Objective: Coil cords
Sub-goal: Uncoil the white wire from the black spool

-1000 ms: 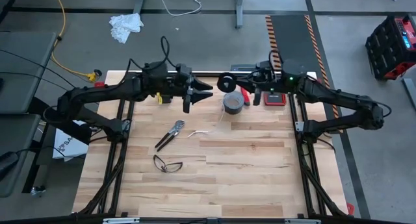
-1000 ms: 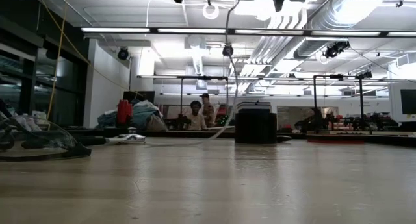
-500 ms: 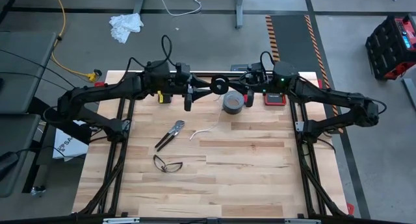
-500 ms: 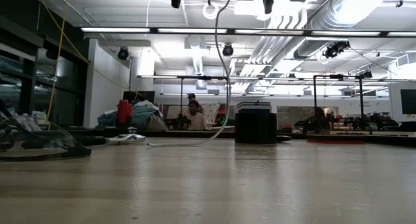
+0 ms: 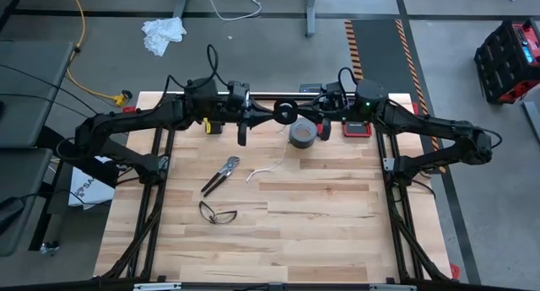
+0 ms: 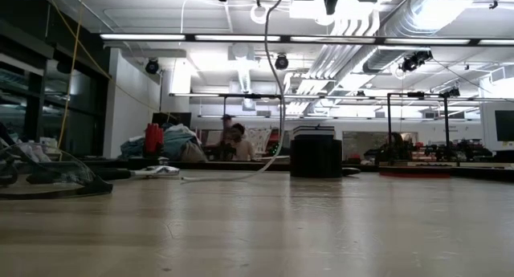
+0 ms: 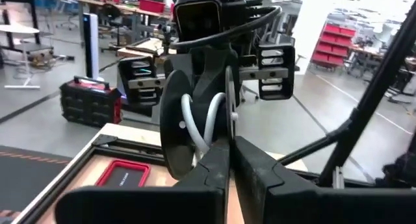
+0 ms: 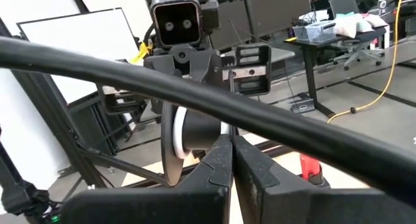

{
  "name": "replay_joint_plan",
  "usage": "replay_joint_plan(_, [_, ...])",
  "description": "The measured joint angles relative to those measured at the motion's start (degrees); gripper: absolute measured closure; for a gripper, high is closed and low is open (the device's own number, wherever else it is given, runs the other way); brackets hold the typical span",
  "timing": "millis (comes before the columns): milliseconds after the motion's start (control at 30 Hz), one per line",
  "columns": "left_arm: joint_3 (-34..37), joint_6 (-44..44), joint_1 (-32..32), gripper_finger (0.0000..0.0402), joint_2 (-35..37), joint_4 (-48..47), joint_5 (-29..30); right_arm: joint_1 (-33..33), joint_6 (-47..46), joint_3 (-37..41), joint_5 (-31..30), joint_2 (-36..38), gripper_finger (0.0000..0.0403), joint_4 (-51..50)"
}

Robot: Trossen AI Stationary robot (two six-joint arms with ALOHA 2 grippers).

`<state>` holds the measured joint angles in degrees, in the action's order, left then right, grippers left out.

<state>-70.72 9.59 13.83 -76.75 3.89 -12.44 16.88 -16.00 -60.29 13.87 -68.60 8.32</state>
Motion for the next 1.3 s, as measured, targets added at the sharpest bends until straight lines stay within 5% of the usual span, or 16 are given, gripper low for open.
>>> replay_joint_plan(200, [0.0,3.3,0.0,0.0399,1.1,-3.2,-3.9,-1.3,1.2,0.0,1.2,0.5,0.0384,-1.0])
replay_joint_plan(433, [0.0,1.5,0.8,0.04,7.5,-13.7,-11.2,-1.7,0.5,0.0,0.2,3.7,0.0269,-4.9])
replay_joint_plan(667, [0.0,19.4,4.9,0.0401,9.0,-0.5,-26.9,-4.5,-3.0,0.0,5.8,1.7,0.0223,-5.9])
replay_joint_plan(867, [0.0,23.2,6.1,0.0401,8.3,0.4,-25.6,-8.4,-6.1,0.0,9.6,-3.9,0.0222,8.3])
replay_joint_plan(1300, [0.0,23.8,5.6,0.0401,7.6,0.2,-22.2,-8.7,-5.9,0.0,9.0,-7.1,0.0222,11.3])
